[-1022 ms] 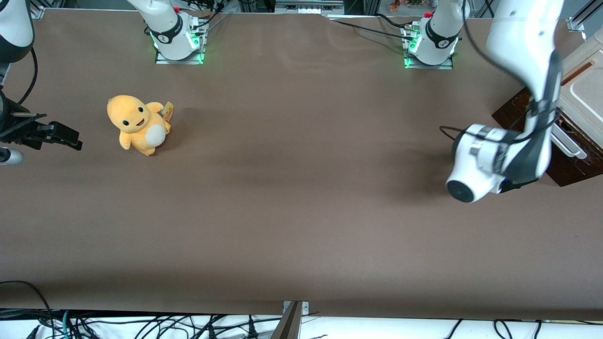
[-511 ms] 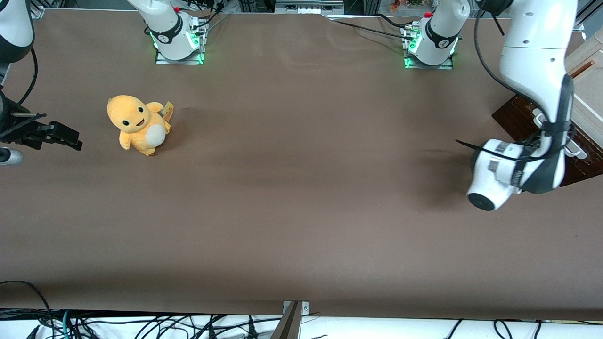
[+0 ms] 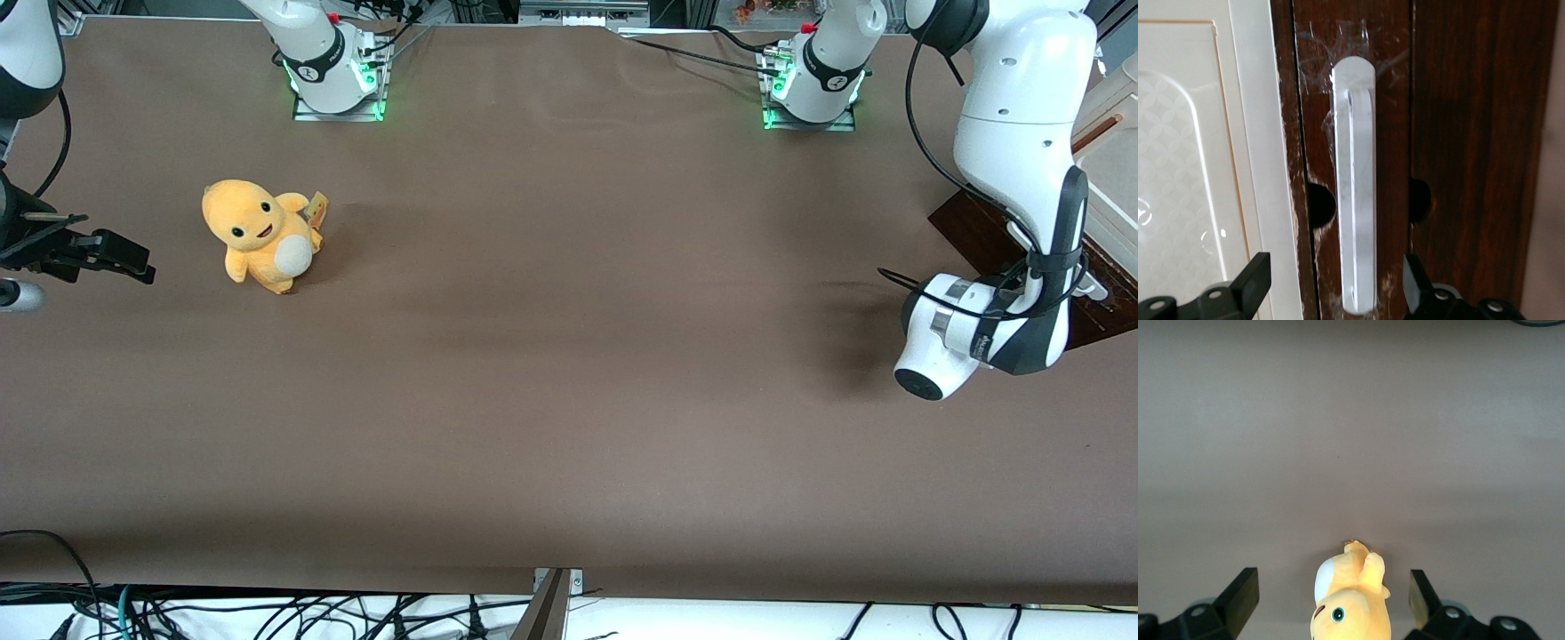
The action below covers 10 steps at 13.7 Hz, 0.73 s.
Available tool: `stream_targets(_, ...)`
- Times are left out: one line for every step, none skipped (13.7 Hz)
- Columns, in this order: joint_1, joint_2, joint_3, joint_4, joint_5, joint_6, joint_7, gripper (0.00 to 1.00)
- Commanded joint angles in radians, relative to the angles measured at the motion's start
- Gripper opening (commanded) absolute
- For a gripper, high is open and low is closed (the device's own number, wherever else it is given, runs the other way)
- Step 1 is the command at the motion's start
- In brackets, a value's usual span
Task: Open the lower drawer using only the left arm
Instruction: 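Close the left gripper around the white bar handle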
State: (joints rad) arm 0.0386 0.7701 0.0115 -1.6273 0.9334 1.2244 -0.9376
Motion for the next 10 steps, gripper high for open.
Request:
stream_targets(0.035,-0.011,-0.005,-0.034,0.059,0.068,-0.013,0.81)
stream_targets(0.049,-0.014,-0.007,-0.067,0.061,0.085,-0.015,0.78)
stream_targets(0.052,-0.015,-0.007,-0.075,0.059,0.086,-0.021,0.76)
stream_targets(0.052,-0.015,-0.007,-0.075,0.058,0.087,-0.027,0.70)
stream_targets(0.053,-0.015,-0.008,-0.075,0.050,0.087,-0.029,0.66)
stream_targets(0.058,-0.017,-0.008,-0.074,0.041,0.087,-0.029,0.56)
stream_targets(0.064,-0.017,-0.008,-0.072,0.039,0.087,-0.029,0.48)
stream_targets(0.064,-0.018,-0.008,-0.071,0.035,0.087,-0.027,0.46)
stream_targets(0.064,-0.018,-0.010,-0.068,0.022,0.087,-0.027,0.39)
stream_targets(0.064,-0.020,-0.008,-0.065,0.006,0.087,-0.027,0.35)
